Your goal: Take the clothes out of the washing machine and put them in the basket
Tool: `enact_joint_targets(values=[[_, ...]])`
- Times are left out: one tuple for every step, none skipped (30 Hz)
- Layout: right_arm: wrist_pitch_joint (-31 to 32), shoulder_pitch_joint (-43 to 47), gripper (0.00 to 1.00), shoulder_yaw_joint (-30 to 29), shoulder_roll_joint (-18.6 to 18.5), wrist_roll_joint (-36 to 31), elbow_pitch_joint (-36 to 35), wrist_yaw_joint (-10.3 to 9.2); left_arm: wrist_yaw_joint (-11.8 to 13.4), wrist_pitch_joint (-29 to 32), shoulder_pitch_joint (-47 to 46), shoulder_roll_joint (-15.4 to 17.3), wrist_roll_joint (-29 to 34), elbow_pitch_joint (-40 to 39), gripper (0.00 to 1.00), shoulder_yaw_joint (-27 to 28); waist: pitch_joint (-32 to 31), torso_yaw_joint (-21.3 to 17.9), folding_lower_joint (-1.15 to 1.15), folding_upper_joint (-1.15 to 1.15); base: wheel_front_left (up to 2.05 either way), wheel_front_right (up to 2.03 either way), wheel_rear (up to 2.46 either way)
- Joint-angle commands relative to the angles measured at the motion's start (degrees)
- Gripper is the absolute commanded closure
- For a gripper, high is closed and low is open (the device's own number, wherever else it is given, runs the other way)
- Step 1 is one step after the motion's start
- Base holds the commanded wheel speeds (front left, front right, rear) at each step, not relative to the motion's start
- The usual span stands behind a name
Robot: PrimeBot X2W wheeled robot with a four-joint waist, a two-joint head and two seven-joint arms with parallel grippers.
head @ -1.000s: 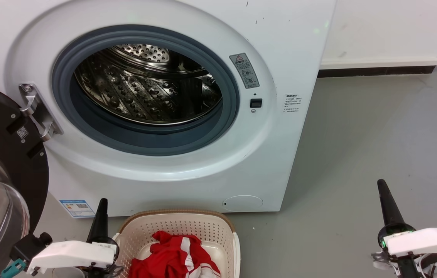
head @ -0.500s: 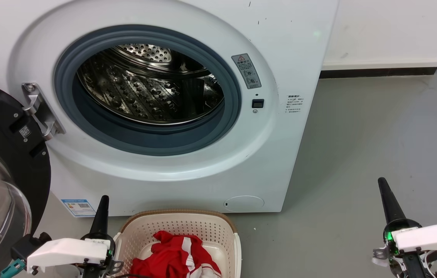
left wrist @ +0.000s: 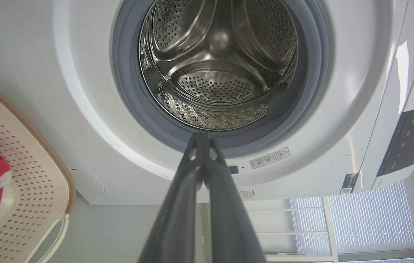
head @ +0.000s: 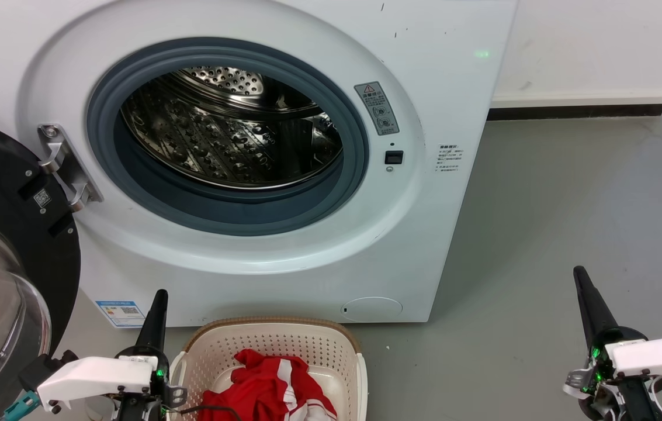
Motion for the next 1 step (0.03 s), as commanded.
enact_joint_targets(values=[[0.37,-0.97,1.0,-0.18,-0.09,1.2,0.16,-0.01,-0.4,0.31,-1.12,0.05,-1.09,-0.08,1.0,0.19,-0.01,0.02,0.0,0.0,0.0,0.0,0.0]])
